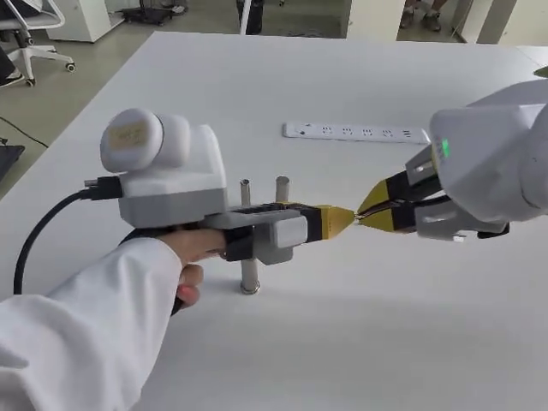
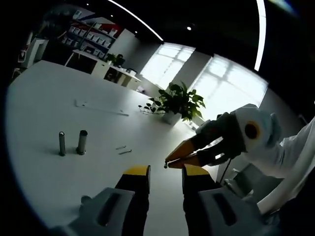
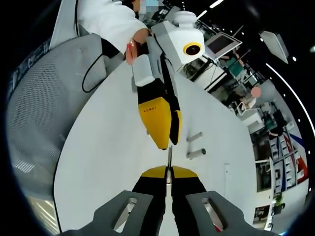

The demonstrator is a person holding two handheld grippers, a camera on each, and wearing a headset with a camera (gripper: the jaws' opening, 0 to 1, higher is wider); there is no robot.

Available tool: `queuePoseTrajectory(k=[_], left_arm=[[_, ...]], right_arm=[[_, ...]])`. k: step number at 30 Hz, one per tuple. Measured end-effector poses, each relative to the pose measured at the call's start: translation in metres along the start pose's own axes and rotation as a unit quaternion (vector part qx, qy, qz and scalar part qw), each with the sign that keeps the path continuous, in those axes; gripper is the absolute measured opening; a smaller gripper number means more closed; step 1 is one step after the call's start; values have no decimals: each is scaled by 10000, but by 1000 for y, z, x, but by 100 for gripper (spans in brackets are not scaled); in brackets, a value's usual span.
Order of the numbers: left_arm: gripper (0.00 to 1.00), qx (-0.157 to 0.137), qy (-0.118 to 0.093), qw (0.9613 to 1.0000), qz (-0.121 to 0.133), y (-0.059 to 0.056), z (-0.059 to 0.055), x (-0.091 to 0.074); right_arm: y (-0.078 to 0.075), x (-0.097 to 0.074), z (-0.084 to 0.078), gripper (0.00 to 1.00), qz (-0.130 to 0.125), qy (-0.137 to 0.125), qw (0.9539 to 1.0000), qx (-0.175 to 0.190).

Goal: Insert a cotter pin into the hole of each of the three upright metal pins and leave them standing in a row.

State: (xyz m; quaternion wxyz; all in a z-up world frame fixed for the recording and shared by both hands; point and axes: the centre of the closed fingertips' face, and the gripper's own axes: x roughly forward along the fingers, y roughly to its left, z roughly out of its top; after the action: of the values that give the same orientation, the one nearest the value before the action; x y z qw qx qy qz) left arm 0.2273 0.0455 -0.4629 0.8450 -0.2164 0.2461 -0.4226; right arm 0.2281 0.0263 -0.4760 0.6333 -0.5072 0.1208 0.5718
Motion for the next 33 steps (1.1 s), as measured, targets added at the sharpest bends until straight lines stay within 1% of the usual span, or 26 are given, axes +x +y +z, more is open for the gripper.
queuePoseTrajectory(k=[3,6,12,14,15,17,19,22,24,26,29,31,33], left_arm=[[19,-146,14,9998,-127,-5,-1,1],[17,-174,54,9997,-164,-7,-3,3],[14,-231,103,9996,-147,-6,-6,6],[12,-276,179,9994,-53,-3,-8,6],[10,-285,176,9994,-46,-3,-9,6],[7,-460,122,9988,-102,-4,-7,6],[7,-526,112,9985,-117,-5,-7,6],[3,-569,155,9982,-89,-4,-9,5],[3,-693,154,9975,-73,-3,-9,5],[4,-673,157,9976,-76,-3,-9,4],[3,-626,241,9977,-90,-5,-12,5],[1,-676,289,9972,-117,-7,-14,5],[1,-724,283,9969,-116,-7,-14,5]], right_arm=[[1,0,1,0,-10,-25,10000,-5],[4,-1,5,0,-30,-58,10000,4],[7,-2,11,0,-65,-129,9999,-47],[7,-3,14,0,-73,-155,9998,-61],[7,-3,14,0,-65,-152,9998,-60],[8,-2,14,0,-45,-142,9999,-83],[9,-2,14,0,-31,-136,9999,-100],[10,-2,16,0,-31,-163,9998,-112],[11,-3,17,0,-31,-160,9998,-129],[12,-3,18,0,-23,-163,9997,-156],[13,-3,19,0,-9,-196,9996,-180],[13,-3,19,0,-4,-204,9996,-185],[14,-3,19,0,3,-195,9996,-207]])
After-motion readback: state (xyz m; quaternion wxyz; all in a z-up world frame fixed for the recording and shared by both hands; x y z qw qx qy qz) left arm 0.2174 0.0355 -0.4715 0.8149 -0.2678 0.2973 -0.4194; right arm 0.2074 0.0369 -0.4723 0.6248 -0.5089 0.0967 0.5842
